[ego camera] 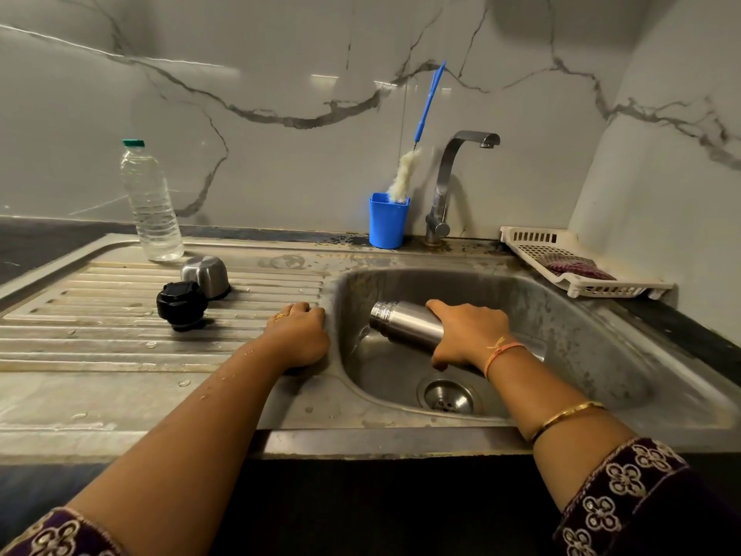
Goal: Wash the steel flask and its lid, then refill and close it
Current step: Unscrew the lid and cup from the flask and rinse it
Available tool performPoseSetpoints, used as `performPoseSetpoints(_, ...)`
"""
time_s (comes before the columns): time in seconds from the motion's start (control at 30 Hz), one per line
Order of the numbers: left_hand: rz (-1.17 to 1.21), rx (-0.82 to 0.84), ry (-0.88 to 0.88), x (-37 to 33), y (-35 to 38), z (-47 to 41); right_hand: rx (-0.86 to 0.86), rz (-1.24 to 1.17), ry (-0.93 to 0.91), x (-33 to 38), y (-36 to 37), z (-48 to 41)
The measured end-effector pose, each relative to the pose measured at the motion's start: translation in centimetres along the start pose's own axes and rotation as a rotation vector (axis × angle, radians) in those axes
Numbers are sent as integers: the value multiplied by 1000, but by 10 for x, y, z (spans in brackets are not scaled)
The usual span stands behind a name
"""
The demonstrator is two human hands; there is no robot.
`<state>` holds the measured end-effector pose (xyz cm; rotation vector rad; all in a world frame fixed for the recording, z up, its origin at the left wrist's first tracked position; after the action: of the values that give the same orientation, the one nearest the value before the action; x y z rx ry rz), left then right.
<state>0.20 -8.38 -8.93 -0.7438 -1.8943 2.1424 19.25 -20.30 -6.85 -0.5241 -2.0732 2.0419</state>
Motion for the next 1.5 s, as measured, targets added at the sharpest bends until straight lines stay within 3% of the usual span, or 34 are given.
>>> performPoseSetpoints(1.5,-36,6,-3,-2,-1,-2,17,7,14,-2,0,1)
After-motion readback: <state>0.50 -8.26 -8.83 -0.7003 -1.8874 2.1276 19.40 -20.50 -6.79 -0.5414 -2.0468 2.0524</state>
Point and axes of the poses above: each hand's wrist, its own z-axis away from the middle knuckle, its own y-axis out of the palm, x = y × z, the point moved 5 cm from there along -z, towards the middle knuckle, and after that the axes turned 7 degrees about -y, right-handed, at the moved point
